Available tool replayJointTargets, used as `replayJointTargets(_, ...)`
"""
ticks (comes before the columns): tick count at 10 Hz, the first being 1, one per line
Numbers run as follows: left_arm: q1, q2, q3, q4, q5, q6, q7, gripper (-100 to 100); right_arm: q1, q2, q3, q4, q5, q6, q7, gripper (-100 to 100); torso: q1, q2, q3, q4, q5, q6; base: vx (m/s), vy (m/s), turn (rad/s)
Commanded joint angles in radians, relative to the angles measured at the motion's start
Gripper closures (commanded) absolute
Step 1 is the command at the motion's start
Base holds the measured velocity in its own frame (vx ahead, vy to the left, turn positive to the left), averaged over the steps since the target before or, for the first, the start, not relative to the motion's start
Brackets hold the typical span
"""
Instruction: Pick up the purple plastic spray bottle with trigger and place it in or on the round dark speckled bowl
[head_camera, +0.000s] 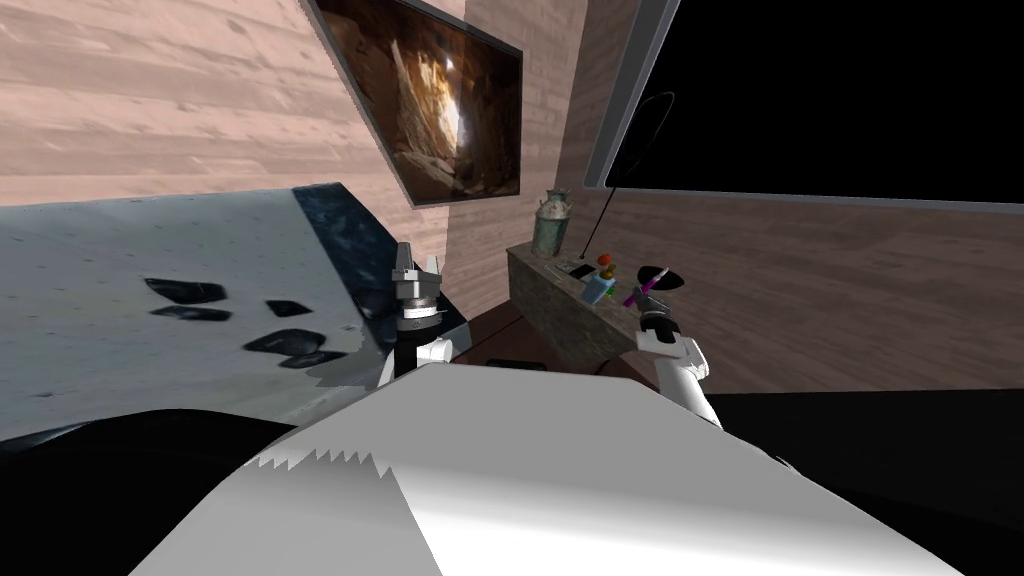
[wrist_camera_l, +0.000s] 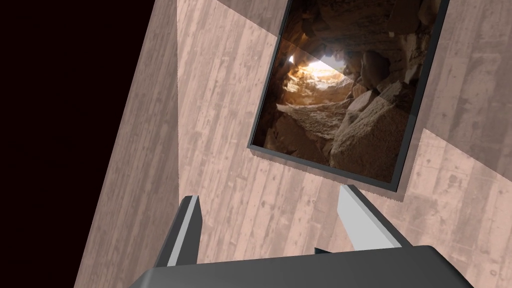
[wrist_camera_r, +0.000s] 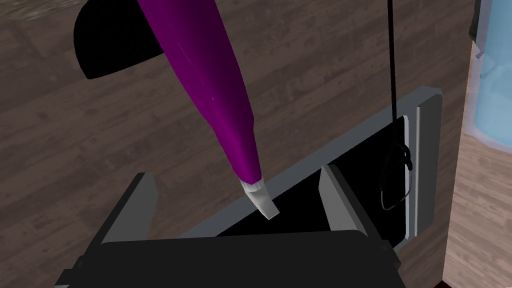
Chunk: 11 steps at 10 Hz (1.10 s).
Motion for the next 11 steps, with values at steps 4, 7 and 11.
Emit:
replayJointTargets(4, 0.0, 0.0, 0.0, 0.0, 0.0, 0.0, 0.0, 0, -0.03, -0.065, -0.045, 0.106, 0.022, 0.08, 0.045, -100, 0.0, -0.001, 0.0, 0.0, 0.0, 0.0, 0.097, 0.138, -0.009)
replayJointTargets(7, 0.0, 0.0, 0.0, 0.0, 0.0, 0.0, 0.0, 0, -0.049, -0.113, -0.075, 0.169, 0.037, 0.135, 0.072, -100, -0.005, 0.002, 0.001, 0.0, -0.001, 0.0, 0.079, 0.091, 0.0)
replayJointTargets(11, 0.0, 0.0, 0.0, 0.0, 0.0, 0.0, 0.0, 0, -0.07, -0.179, -0.112, 0.245, 0.054, 0.206, 0.101, -100, -0.005, 0.002, 0.001, 0.0, -0.001, 0.0, 0.089, 0.094, 0.001)
